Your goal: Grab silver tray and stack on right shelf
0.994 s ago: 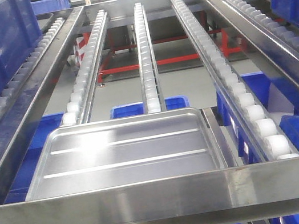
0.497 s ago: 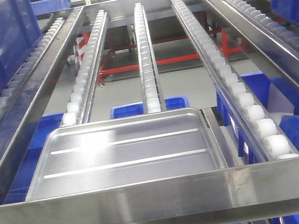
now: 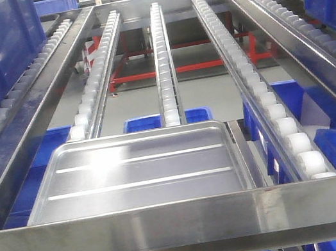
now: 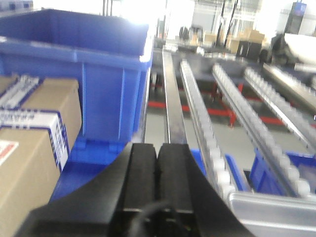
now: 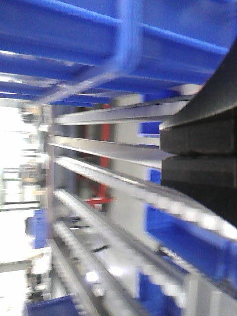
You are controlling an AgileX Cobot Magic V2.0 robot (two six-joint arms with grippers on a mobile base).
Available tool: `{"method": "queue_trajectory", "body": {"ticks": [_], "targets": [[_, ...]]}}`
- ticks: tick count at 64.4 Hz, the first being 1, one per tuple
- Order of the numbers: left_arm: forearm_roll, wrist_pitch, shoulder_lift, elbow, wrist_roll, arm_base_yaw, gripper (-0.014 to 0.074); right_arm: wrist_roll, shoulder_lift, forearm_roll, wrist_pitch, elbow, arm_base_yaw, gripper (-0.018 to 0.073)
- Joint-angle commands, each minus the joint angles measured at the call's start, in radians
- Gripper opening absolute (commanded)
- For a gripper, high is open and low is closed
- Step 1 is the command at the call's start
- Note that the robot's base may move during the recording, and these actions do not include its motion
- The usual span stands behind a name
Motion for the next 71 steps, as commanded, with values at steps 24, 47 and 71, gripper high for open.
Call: {"method": "queue_trajectory", "body": {"ticks": [24,47,71], "targets": [[-0.016,0.474,0.410,-0.675,0.000,-0.008,-0.0099,-0.001,0.228,-0.004,0.086,-0.380,-0.002,0.0060],[-0.290,0.555,0.695,-0.769,0.287,-0.008,-0.0082,-0.001,0.377,-0.004,0.126,-0.455,0.092,0.0308],[-0.420,0.626,0.770,-0.769,0.367,-0.008,0.0304,-0.001,0.588,0.049,0.220,-0.536,0.402,0.0407]]}}
